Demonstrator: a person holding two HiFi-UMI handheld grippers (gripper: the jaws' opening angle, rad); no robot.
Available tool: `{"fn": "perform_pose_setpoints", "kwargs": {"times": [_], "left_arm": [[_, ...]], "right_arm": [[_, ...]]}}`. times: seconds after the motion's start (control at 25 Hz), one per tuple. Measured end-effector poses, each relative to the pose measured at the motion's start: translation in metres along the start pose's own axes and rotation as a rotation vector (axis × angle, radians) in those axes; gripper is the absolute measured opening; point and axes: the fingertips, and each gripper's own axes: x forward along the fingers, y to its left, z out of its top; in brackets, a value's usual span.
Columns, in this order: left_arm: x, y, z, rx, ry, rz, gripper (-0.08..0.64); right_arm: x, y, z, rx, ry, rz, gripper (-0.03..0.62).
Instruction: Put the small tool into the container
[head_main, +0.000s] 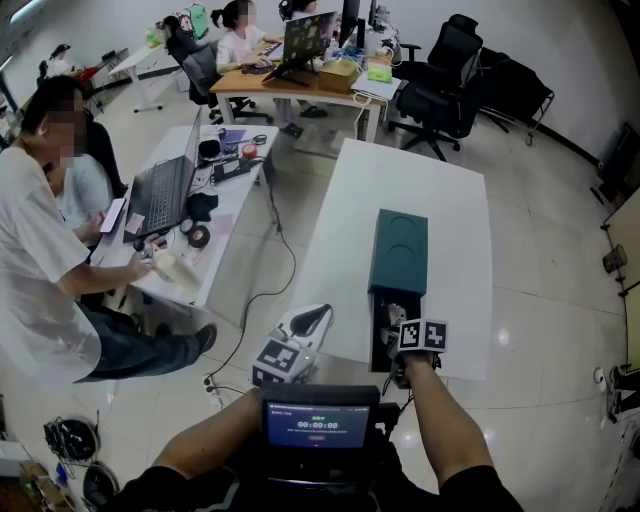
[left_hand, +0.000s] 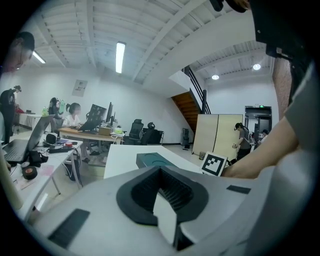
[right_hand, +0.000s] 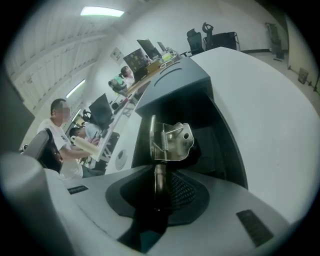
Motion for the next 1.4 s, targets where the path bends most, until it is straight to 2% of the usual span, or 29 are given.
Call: {"fn": "perform_pose_setpoints", "kwargs": {"times": [0.64,0.8,1.0,1.16,1.24,1.32,1.4], "left_arm": [[-0.013,-0.009,0.010,0.012,-0.019,0.014,0.023],[-0.019,-0.007,0.011,0.006,-0.033,0.015,0.023],[-0.037,0.004,0.012,-0.017,-0.067,0.007,0.023],[-0.056,0.014,0.015,0.013,-0.096,-0.026,0.023],[-0.068,0.014,0.019,0.029,-0.112,-0.049,0.023],[-0.079,0.014,0.023,0.027,-0.129,-0.088,0.023],[-0.089,0.018,0.022,0.001,-0.147,-0.133,0.023]], "right_arm": [[-0.014,-0.005,0.002,0.032,-0.020,0.007,0.104],[-0.029,0.002,0.007,0.006,-0.069,0.026,0.106],[-0.081,0.033,0.027,-0.035,-0.267,0.099,0.104],[-0.137,0.081,0.038,-0.155,-0.452,0.156,0.095],[-0.170,0.104,0.038,-0.230,-0.547,0.136,0.062],[-0.201,0.124,0.036,-0.296,-0.636,0.075,0.017],[-0.226,0.146,0.029,-0.355,-0.708,0.038,0.015]]}}
